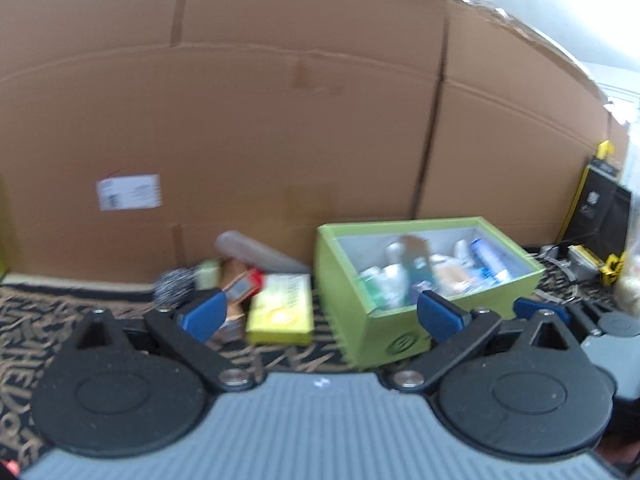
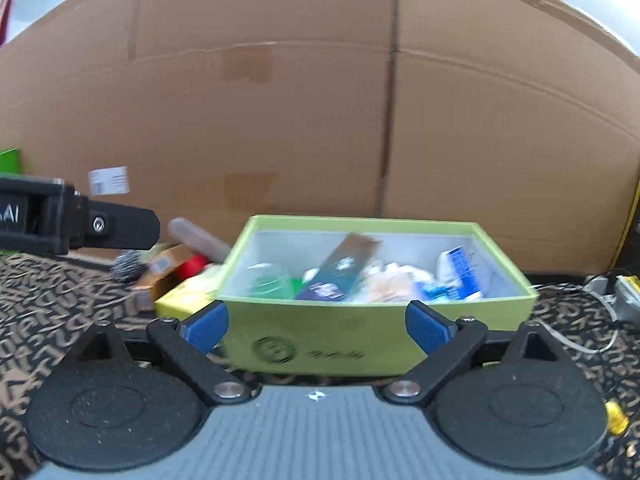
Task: Organize objects
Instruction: 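Withdraw both tools back toward the remaining items on the mat, then grasp the tall tan box with the right tool while the left tool grasps the copper box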
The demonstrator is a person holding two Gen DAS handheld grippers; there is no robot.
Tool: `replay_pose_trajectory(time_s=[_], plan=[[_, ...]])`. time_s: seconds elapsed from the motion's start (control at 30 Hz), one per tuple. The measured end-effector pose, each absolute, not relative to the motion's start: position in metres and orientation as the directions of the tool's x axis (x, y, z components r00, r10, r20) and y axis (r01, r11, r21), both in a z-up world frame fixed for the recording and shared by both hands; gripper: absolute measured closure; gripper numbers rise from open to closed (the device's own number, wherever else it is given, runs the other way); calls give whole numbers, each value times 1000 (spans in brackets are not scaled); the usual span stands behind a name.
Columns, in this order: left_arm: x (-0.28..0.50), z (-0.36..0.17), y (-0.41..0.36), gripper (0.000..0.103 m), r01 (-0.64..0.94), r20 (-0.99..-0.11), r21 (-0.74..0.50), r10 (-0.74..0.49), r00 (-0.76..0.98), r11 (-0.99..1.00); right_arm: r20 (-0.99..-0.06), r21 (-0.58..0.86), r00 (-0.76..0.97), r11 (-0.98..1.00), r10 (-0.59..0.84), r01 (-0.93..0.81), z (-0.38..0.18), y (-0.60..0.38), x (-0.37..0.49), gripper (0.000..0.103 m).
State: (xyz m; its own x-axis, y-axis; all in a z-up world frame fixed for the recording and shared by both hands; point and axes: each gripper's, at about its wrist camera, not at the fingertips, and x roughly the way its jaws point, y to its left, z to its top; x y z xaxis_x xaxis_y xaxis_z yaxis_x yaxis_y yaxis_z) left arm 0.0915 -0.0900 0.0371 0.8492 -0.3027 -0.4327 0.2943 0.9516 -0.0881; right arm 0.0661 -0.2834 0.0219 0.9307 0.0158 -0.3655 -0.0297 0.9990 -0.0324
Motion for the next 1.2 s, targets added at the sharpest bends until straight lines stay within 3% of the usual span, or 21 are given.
replay_pose_trajectory(time_s=[0.53, 0.8, 0.93, 1.07, 1.2], plan=[[94, -18, 7, 0, 83, -571, -161, -162, 805, 983, -458, -11, 850, 955, 260, -298, -17, -196, 51, 5], [114, -23, 30, 0, 52, -583, -184, -152, 798, 981, -493, -16, 821, 941, 287, -338, -25, -162, 72, 6], [118, -23, 38, 0, 52, -579, -199, -160, 799, 979, -494, -12, 821, 942, 286, -335, -24, -153, 86, 13], [122, -23, 44, 0, 51, -574, -204, -162, 803, 978, -499, -36, 820, 938, 281, -344, -24, -141, 106, 30], [128, -21, 53, 0, 36, -564, -220, -158, 810, 975, -490, -89, 837, 942, 243, -325, -23, -126, 139, 36]])
